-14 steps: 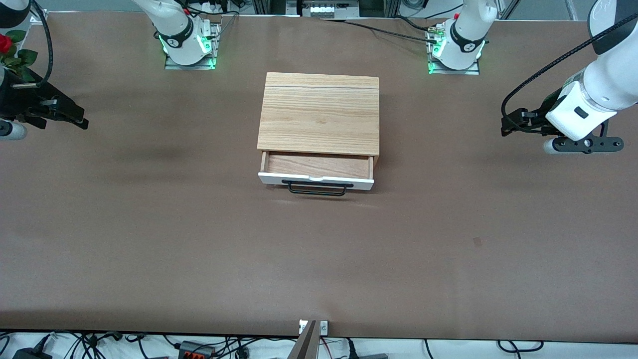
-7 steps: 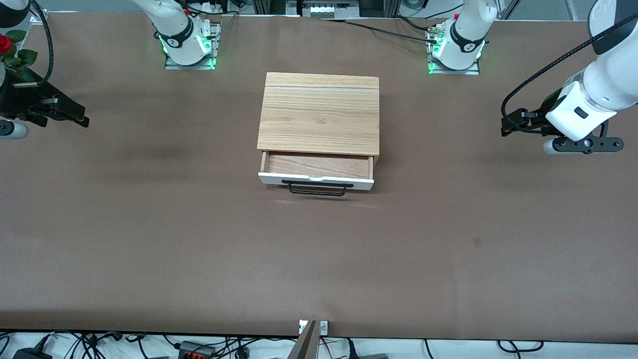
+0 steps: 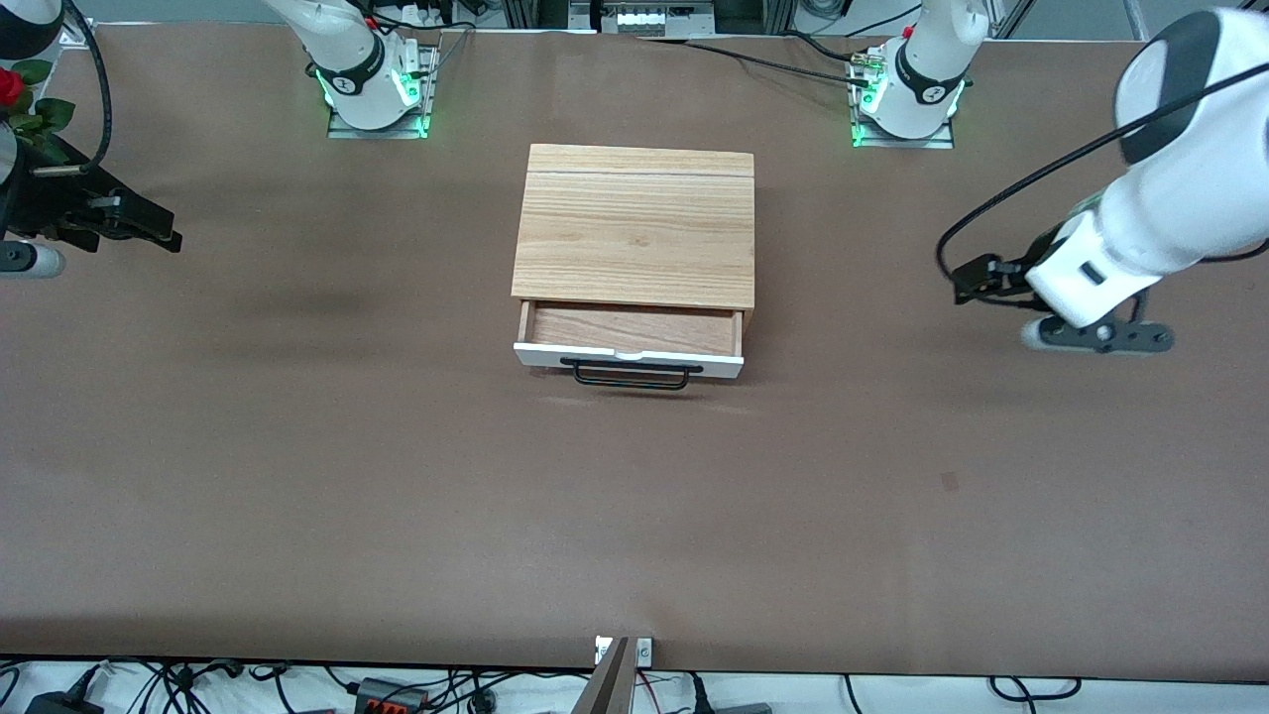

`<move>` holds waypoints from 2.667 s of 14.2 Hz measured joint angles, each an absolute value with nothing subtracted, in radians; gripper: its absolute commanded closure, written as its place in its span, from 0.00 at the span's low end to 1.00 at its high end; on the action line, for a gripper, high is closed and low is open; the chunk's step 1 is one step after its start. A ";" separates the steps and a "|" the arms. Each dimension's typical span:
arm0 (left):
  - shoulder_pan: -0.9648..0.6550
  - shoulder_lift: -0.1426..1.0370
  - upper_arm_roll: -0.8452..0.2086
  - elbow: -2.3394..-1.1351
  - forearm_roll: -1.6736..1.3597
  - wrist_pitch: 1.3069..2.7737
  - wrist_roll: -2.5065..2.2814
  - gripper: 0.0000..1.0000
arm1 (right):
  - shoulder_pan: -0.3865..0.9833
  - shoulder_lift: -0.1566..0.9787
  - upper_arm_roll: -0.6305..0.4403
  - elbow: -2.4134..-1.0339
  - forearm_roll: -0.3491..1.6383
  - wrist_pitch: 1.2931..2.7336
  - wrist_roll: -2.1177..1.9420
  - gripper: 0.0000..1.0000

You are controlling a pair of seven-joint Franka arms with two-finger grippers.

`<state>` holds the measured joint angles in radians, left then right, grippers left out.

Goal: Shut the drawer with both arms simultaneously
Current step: 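Move the left gripper and the right gripper toward the drawer front, then bring both grippers against the white drawer front beside the black handle, then push the drawer front into the cabinet with both grippers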

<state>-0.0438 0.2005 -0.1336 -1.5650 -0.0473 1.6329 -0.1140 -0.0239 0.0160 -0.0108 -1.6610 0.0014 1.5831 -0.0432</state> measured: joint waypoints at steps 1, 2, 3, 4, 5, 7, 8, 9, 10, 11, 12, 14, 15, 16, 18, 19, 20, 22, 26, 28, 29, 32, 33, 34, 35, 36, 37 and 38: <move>-0.048 0.237 -0.152 -1.540 -0.048 1.637 -0.120 0.00 | -0.024 0.027 -0.009 -1.661 0.002 1.582 -0.044 0.00; -0.054 0.276 -0.166 -1.513 -0.049 1.640 -0.136 0.00 | -0.023 0.043 -0.007 -1.661 0.002 1.582 -0.044 0.00; -0.058 0.319 -0.185 -1.487 -0.049 1.646 -0.154 0.00 | -0.022 0.061 -0.004 -1.661 0.003 1.582 -0.044 0.00; -0.059 0.365 -0.208 -1.464 -0.049 1.662 -0.177 0.00 | -0.016 0.083 -0.001 -1.661 0.005 1.583 -0.044 0.00; -0.061 0.412 -0.228 -1.441 -0.049 1.687 -0.201 0.00 | -0.006 0.107 0.001 -1.661 0.006 1.585 -0.044 0.00; -0.065 0.499 -0.253 -1.400 -0.049 1.735 -0.231 0.00 | 0.034 0.165 0.002 -1.661 0.022 1.614 -0.043 0.00; -0.065 0.531 -0.259 -1.381 -0.049 1.761 -0.232 0.00 | 0.060 0.195 0.003 -1.660 0.039 1.654 -0.040 0.00; -0.065 0.559 -0.264 -1.365 -0.049 1.786 -0.232 0.00 | 0.085 0.225 0.004 -1.659 0.064 1.700 -0.038 0.00; -0.065 0.584 -0.269 -1.348 -0.049 1.808 -0.232 0.00 | 0.108 0.254 0.004 -1.657 0.098 1.744 -0.036 0.00; -0.064 0.607 -0.277 -1.332 -0.049 1.824 -0.232 0.00 | 0.127 0.281 0.005 -1.655 0.138 1.783 -0.034 0.00; -0.064 0.630 -0.291 -1.319 -0.049 1.841 -0.232 0.00 | 0.138 0.306 0.005 -1.654 0.183 1.823 -0.034 0.00; -0.068 0.668 -0.326 -1.308 -0.049 1.897 -0.234 0.00 | 0.153 0.351 0.005 -1.650 0.295 1.903 -0.034 0.00; -0.072 0.682 -0.338 -1.307 -0.049 1.921 -0.237 0.00 | 0.165 0.373 0.005 -1.649 0.352 1.948 -0.034 0.00; -0.075 0.695 -0.352 -1.307 -0.049 1.941 -0.238 0.00 | 0.180 0.393 0.005 -1.648 0.392 1.990 -0.034 0.00; -0.080 0.717 -0.384 -1.306 -0.049 1.967 -0.246 0.00 | 0.221 0.428 0.006 -1.646 0.425 2.071 -0.034 0.00; -0.086 0.726 -0.393 -1.306 -0.049 1.980 -0.262 0.00 | 0.245 0.444 0.007 -1.646 0.430 2.114 -0.018 0.00; -0.093 0.734 -0.398 -1.306 -0.049 1.995 -0.288 0.00 | 0.271 0.459 0.007 -1.646 0.431 2.155 0.027 0.00; -0.098 0.748 -0.412 -1.306 -0.049 2.024 -0.329 0.00 | 0.333 0.487 0.009 -1.645 0.431 2.236 0.129 0.00; -0.099 0.758 -0.430 -1.311 -0.049 2.025 -0.335 0.00 | 0.448 0.536 0.010 -1.645 0.431 2.371 0.277 0.00; -0.100 0.759 -0.439 -1.313 -0.049 2.011 -0.336 0.00 | 0.492 0.555 0.010 -1.645 0.431 2.406 0.311 0.00; -0.100 0.759 -0.445 -1.313 -0.049 1.997 -0.336 0.00 | 0.505 0.560 0.010 -1.645 0.431 2.411 0.318 0.00; -0.100 0.758 -0.464 -1.314 -0.048 1.954 -0.337 0.00 | 0.514 0.563 0.010 -1.647 0.431 2.409 0.319 0.00; -0.100 0.757 -0.465 -1.318 -0.048 1.946 -0.335 0.00 | 0.518 0.564 0.010 -1.650 0.431 2.409 0.319 0.00; -0.100 0.754 -0.466 -1.327 -0.046 1.944 -0.333 0.00 | 0.522 0.565 0.010 -1.652 0.431 2.408 0.319 0.00; -0.100 0.750 -0.467 -1.338 -0.043 1.944 -0.332 0.00 | 0.527 0.567 0.010 -1.654 0.431 2.408 0.319 0.00; -0.100 0.745 -0.468 -1.347 -0.041 1.944 -0.332 0.00 | 0.533 0.567 0.010 -1.657 0.431 2.407 0.319 0.00; -0.100 0.740 -0.468 -1.355 -0.040 1.944 -0.332 0.00 | 0.538 0.568 0.009 -1.660 0.431 2.408 0.319 0.00; -0.099 0.733 -0.468 -1.365 -0.040 1.944 -0.332 0.00 | 0.539 0.567 0.009 -1.660 0.431 2.407 0.319 0.00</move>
